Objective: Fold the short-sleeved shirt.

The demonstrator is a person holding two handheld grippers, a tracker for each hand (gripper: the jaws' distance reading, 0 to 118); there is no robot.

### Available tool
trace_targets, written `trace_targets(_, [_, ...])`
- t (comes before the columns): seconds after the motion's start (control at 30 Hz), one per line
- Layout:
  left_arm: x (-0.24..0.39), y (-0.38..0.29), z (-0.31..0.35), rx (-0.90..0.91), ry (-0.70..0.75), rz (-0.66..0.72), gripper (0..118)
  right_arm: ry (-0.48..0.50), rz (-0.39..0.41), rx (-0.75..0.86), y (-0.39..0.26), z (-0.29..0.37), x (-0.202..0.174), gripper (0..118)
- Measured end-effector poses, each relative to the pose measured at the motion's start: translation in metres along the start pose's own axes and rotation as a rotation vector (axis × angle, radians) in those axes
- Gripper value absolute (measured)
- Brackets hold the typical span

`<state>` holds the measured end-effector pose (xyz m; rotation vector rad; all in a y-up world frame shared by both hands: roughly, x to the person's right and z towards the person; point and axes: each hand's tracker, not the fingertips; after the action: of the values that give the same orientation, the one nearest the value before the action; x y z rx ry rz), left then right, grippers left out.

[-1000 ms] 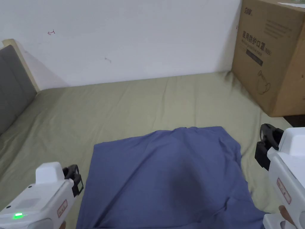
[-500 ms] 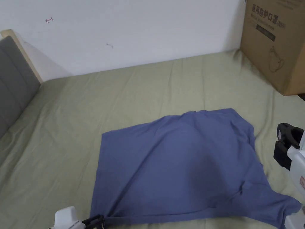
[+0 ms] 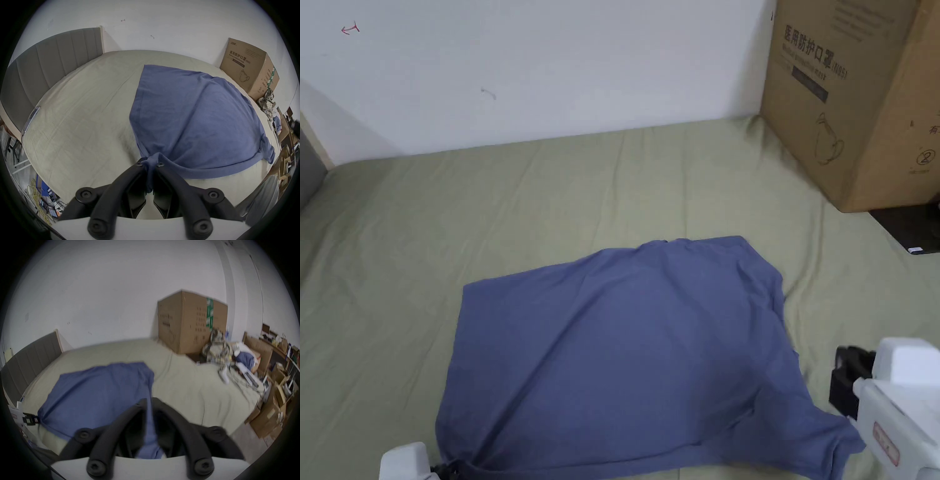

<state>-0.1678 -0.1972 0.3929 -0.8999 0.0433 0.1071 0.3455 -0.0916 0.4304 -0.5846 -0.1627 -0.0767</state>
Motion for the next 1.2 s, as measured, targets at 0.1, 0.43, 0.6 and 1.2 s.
trace_targets(0.1, [-0.002,0.002,0.005,0.013,-0.009,0.015,3,0.014,-0.018,-0.204,-0.032,-0.027,0.01,112])
trace_targets(0.43, [-0.005,0.004,0.009,0.024,-0.011,0.009,3,0.04,-0.006,-0.385,-0.095,-0.069,0.014,32])
trace_targets(0.6, [-0.008,0.008,0.016,0.044,-0.012,0.028,3,0.084,0.006,-0.33,-0.091,-0.058,0.011,8])
trace_targets(1.2, [-0.004,0.147,-0.036,0.082,-0.025,0.053,3,0.106,0.073,-0.167,0.062,-0.136,-0.02,8])
